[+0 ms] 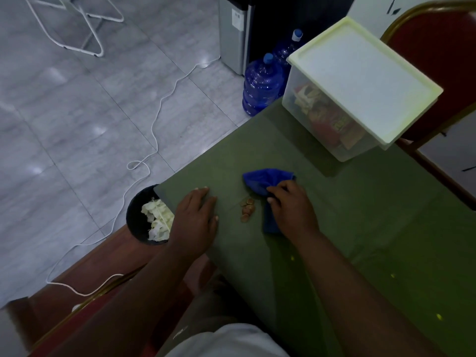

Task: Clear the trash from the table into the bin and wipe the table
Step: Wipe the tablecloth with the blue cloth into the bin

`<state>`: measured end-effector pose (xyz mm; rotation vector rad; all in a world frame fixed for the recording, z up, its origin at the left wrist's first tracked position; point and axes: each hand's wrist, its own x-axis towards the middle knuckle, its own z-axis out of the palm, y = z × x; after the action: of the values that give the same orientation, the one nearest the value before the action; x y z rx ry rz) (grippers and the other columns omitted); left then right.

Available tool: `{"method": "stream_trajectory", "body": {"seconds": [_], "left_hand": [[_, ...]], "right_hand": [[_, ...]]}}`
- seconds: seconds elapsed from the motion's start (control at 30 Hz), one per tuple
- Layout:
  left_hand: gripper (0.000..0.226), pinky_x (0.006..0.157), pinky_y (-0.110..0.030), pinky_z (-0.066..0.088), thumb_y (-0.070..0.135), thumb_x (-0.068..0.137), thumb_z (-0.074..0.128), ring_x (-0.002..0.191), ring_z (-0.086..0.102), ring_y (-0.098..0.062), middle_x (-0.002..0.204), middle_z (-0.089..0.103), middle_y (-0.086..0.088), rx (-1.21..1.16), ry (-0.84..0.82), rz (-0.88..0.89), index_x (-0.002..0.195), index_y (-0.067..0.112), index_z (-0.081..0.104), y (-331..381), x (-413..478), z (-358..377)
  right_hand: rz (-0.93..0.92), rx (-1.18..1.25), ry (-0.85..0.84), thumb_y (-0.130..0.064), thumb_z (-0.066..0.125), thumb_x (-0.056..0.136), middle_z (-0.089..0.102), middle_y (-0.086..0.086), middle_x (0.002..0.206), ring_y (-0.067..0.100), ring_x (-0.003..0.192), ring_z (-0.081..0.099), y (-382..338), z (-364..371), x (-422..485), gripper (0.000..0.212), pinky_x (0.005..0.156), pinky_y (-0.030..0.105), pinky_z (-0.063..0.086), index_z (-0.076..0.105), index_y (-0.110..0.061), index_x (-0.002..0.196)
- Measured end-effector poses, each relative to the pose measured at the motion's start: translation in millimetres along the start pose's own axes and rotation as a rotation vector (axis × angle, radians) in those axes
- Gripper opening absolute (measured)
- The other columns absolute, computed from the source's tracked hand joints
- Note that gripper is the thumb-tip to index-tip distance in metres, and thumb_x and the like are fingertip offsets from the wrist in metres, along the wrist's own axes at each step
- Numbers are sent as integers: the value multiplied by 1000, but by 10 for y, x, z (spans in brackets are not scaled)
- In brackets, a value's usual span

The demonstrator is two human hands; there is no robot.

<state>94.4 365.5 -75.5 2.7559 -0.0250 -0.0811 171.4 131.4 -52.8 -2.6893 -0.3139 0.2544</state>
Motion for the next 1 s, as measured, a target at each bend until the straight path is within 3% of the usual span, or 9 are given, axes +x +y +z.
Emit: {"method": "stream_trajectory", "body": {"seconds": [0.13, 0.27, 0.47, 0.6, 0.73, 0.9, 1.0], "left_hand": [[54, 109, -50, 36, 22, 80, 68, 133, 41, -41, 142, 46, -24, 43, -25, -22, 129, 1, 57, 93, -106, -55], [56, 114, -49, 29, 26, 87, 63, 141, 32, -38, 149, 39, -21, 5, 58, -77, 136, 4, 50, 193, -287, -164], [54, 112, -48, 33, 27, 88, 63, 137, 39, -36, 146, 43, -18, -78, 212, -180, 136, 5, 51, 87, -734, -456], [52, 111, -45, 34, 27, 88, 63, 135, 40, -33, 145, 45, -16, -109, 315, -298, 135, 7, 52, -284, -1045, -642], [52, 111, -47, 34, 26, 90, 63, 136, 38, -34, 145, 44, -17, -153, 379, -427, 136, 5, 51, -776, -1267, -703], [53, 112, -45, 33, 27, 90, 63, 136, 38, -34, 145, 44, -19, -216, 378, -582, 136, 4, 50, -1521, -1438, -597], [53, 114, -42, 29, 26, 91, 62, 137, 37, -33, 146, 42, -20, -247, 334, -656, 137, 3, 49, -1991, -1468, -396]], "right_hand": [[33, -54, 23, -32, 58, 93, 52, 7, 134, 31, 122, 45, -55, -87, -106, 38, 99, 43, 40, 61, -17, 128], [-15, -35, 173, -29, 63, 89, 57, 12, 130, 36, 117, 48, -126, -319, -292, 38, 95, 48, 43, 63, -14, 125], [-181, 146, 254, -22, 64, 90, 60, 15, 121, 32, 113, 53, -546, -551, -531, 36, 99, 38, 40, 65, -8, 122], [-271, 265, 174, -25, 61, 92, 58, 11, 126, 24, 119, 52, -1085, -481, -579, 37, 103, 28, 37, 62, -10, 126], [-327, 305, 68, -27, 60, 94, 55, 9, 136, 19, 126, 48, -1640, -148, -544, 41, 102, 4, 19, 58, -11, 131], [-390, 306, -84, -24, 61, 93, 56, 12, 136, 23, 128, 49, -2294, 650, -380, 43, 107, 22, 29, 56, -6, 132], [-336, 309, -216, -29, 58, 95, 52, 8, 141, 19, 132, 43, -2521, 1315, -205, 47, 108, 22, 28, 52, -8, 136]]}}
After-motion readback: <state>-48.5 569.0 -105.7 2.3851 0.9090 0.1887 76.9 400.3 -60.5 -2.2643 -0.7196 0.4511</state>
